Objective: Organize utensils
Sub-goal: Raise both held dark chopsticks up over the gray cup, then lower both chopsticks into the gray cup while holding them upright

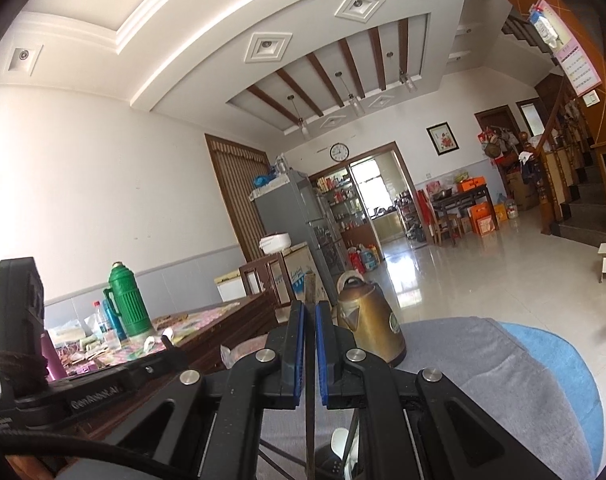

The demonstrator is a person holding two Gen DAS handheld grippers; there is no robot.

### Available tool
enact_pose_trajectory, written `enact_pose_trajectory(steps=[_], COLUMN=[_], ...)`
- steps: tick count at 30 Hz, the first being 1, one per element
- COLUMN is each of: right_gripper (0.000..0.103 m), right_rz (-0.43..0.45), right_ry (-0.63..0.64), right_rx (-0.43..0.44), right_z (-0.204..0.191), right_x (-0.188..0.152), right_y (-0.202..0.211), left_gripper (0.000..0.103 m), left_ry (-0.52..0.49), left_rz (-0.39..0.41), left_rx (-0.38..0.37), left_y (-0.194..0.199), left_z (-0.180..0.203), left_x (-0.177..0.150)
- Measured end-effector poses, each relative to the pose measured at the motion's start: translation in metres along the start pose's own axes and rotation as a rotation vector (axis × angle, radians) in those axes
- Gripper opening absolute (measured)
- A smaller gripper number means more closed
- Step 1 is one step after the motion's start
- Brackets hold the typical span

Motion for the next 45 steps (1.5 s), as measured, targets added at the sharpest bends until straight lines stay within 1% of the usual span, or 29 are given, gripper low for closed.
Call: enact_pose_trajectory(steps=[4, 7, 13, 17, 22, 25, 27, 31, 40, 45], right_gripper=[0.006, 0.006, 0.006, 0.006, 0.006, 0.006, 0.006, 0.007, 0.006, 0.006], right_rz=[0.026, 0.041, 0.078, 0.111, 0.104, 0.089, 0.103, 0.112, 0.137, 0.115], right_ry=[0.011, 0.026, 0.042, 0.079, 0.112, 0.134, 0.159, 0.196, 0.199, 0.204], right_rx=[-0.008, -0.013, -0.022, -0.057, -0.106, -0.129, -0.140, -0.132, -0.129, -0.137], right_z=[-0.004, -0.008, -0.012, -0.012, -0.007, -0.005, -0.004, -0.010, -0.019, -0.018], right_x=[0.003, 0.003, 0.009, 0.010, -0.007, -0.018, -0.019, -0.017, -0.007, -0.017], right_y=[-0.002, -0.004, -0.008, -0.013, -0.025, -0.030, -0.030, -0.028, -0.035, -0.042], left_gripper=[0.006, 0.006, 0.006, 0.006, 0.006, 0.006, 0.006, 0.006, 0.006, 0.006], left_ry=[0.049, 0.065, 0.072, 0.074, 0.056, 0.057, 0.062, 0.068, 0.056, 0.054], left_rz=[0.050, 0.073, 0.076, 0.101, 0.121, 0.118, 0.111, 0.096, 0.079, 0.066], left_rx=[-0.015, -0.015, -0.013, -0.009, 0.004, 0.010, 0.012, 0.021, 0.034, 0.038], left_y=[0.001, 0.001, -0.003, -0.004, -0.008, -0.012, -0.014, -0.019, -0.020, -0.021], left_z=[-0.002, -0.004, -0.004, -0.002, 0.000, 0.000, -0.001, -0.004, -0.003, -0.003], left_x=[0.009, 0.011, 0.008, 0.009, 0.001, -0.005, -0.010, -0.018, -0.027, -0.031])
Point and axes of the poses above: each gripper's, at about its wrist camera, not at the fingertips, and y roughly against the way its jaws point, z to its right, x to its top, the point moved 8 cm from there along -y, roughly the way its jaws point, and after that the axes turned 15 degrees about z, right-handed, at the moved point
